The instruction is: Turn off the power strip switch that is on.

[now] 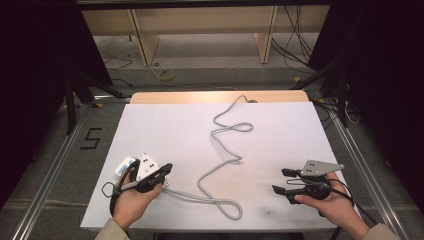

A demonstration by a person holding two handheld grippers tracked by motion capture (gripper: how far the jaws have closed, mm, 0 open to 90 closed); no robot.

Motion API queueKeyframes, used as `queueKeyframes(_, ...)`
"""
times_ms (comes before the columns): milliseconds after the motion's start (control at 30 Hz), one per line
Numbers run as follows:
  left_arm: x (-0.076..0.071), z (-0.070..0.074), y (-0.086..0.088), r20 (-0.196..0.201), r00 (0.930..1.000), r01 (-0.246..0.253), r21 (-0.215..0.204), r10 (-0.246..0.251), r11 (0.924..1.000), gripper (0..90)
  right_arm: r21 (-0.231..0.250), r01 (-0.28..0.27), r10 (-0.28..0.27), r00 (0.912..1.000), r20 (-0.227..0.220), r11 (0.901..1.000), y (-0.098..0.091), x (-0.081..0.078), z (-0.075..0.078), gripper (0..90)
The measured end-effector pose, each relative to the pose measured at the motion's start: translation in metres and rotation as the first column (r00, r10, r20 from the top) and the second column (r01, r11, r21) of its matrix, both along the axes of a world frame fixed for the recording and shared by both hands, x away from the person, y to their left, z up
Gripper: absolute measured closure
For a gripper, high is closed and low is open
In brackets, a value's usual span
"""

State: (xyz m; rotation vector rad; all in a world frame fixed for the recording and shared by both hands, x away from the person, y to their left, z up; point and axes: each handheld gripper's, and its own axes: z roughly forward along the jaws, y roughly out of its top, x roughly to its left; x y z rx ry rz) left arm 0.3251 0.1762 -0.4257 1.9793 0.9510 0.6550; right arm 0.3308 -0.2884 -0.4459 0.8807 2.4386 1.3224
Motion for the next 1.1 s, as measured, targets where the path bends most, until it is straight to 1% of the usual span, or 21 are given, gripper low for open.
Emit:
queueKeyframes(133,0.002,0.000,0.001,-0.013,0.9999,-0.006,0.006,0.006,1.0000,89.9,-0.001,0.000,0.000,1.0000,0.002,1.0000,0.000,0.000,0.000,30.1)
queueKeyframes(200,0.003,-0.001,0.001,-0.023,0.9996,-0.014,-0.002,0.014,0.9999,89.9,-0.002,-0.001,0.001,1.0000,0.001,1.0000,0.000,0.000,0.000,30.1)
queueKeyframes(300,0.005,-0.001,0.002,-0.030,0.9994,-0.018,-0.002,0.018,0.9998,89.9,-0.004,0.000,0.000,1.0000,0.002,1.0000,0.000,0.000,0.000,30.1)
queueKeyframes(400,0.006,-0.001,0.003,-0.026,0.9994,-0.021,0.005,0.021,0.9998,89.9,-0.003,-0.005,0.005,1.0000,0.006,1.0000,0.001,0.000,0.000,30.1)
queueKeyframes(567,0.009,-0.001,0.007,-0.035,0.9986,-0.039,0.004,0.039,0.9992,89.9,0.000,-0.003,0.003,1.0000,0.007,1.0000,0.001,0.000,0.000,30.1)
queueKeyframes(667,0.012,-0.001,0.013,-0.035,0.9976,-0.060,0.008,0.060,0.9982,89.9,0.000,-0.003,0.003,1.0000,0.007,1.0000,0.001,0.000,0.000,30.1)
queueKeyframes(800,0.014,-0.002,0.017,-0.043,0.9956,-0.083,-0.001,0.083,0.9965,89.9,-0.001,-0.004,0.004,1.0000,0.001,1.0000,0.002,-0.001,0.000,30.1)
queueKeyframes(1100,0.017,-0.002,0.020,-0.049,0.9936,-0.102,0.005,0.102,0.9948,89.9,-0.003,-0.009,0.009,1.0000,0.002,1.0000,0.002,-0.001,0.000,30.1)
